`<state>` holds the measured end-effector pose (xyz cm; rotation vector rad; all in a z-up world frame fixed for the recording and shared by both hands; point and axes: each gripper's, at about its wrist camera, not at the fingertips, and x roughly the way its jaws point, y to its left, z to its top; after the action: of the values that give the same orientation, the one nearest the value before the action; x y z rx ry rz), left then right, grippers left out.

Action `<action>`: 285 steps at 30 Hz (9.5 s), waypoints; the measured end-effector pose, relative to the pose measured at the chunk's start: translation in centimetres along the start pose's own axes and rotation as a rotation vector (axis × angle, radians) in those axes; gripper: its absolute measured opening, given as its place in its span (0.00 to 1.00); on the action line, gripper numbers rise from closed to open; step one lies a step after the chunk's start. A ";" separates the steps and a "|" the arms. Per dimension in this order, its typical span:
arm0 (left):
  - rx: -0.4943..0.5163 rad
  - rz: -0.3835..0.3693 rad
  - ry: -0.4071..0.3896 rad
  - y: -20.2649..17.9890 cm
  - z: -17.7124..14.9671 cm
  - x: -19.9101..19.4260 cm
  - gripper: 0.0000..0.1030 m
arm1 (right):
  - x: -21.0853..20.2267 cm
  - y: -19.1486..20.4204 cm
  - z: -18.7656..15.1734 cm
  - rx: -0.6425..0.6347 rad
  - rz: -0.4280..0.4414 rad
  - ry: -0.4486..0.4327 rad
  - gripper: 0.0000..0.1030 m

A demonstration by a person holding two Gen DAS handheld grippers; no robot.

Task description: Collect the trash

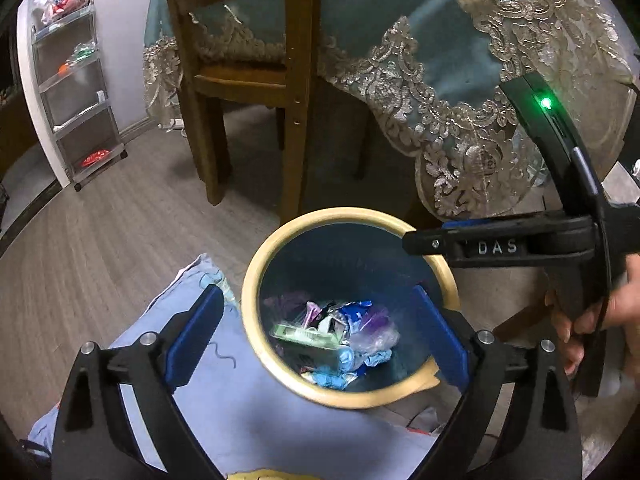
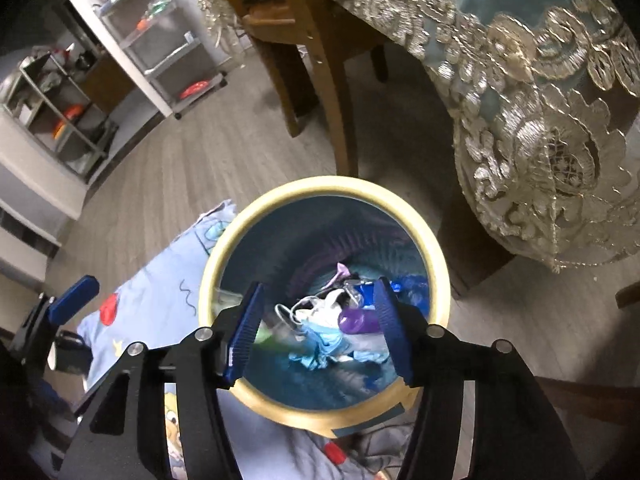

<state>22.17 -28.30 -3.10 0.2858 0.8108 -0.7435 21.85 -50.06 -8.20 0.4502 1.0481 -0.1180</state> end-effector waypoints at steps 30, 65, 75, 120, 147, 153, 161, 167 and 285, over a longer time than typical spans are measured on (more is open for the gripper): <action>-0.304 0.360 0.094 16.9 -20.5 -19.7 0.94 | -2.9 22.0 -12.3 -0.523 0.216 -0.026 0.91; -0.388 0.308 0.318 22.8 -25.6 -12.3 0.94 | 10.9 29.9 -22.9 -0.988 0.208 0.311 0.21; -0.304 0.262 0.378 20.7 -24.7 -7.5 0.94 | 5.0 26.3 -17.5 -0.806 0.171 0.318 0.19; -0.055 0.016 0.202 2.3 -8.4 -0.2 0.68 | 2.1 3.4 -1.7 -0.058 0.128 0.110 0.19; -0.117 0.082 0.062 0.2 -6.6 -7.5 0.94 | -8.8 1.8 -3.9 -0.059 0.151 -0.072 0.85; -0.117 0.137 0.018 -1.1 -9.4 -12.8 0.94 | -14.6 3.0 -8.9 -0.137 0.173 -0.196 0.92; -0.206 0.209 -0.067 -1.5 -11.7 -13.8 0.94 | -14.6 2.8 -14.1 -0.133 0.073 -0.213 0.94; -0.158 0.249 -0.022 -1.5 -12.2 -12.0 0.94 | -13.1 2.7 -15.5 -0.141 -0.009 -0.230 0.94; -0.092 0.259 0.045 -2.5 -12.5 -9.9 0.94 | -10.3 4.2 -15.2 -0.148 -0.041 -0.173 0.94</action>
<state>8.94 -19.00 -3.99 0.3189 0.8297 -0.4568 5.64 -41.15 -4.46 0.2792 0.8898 -0.1131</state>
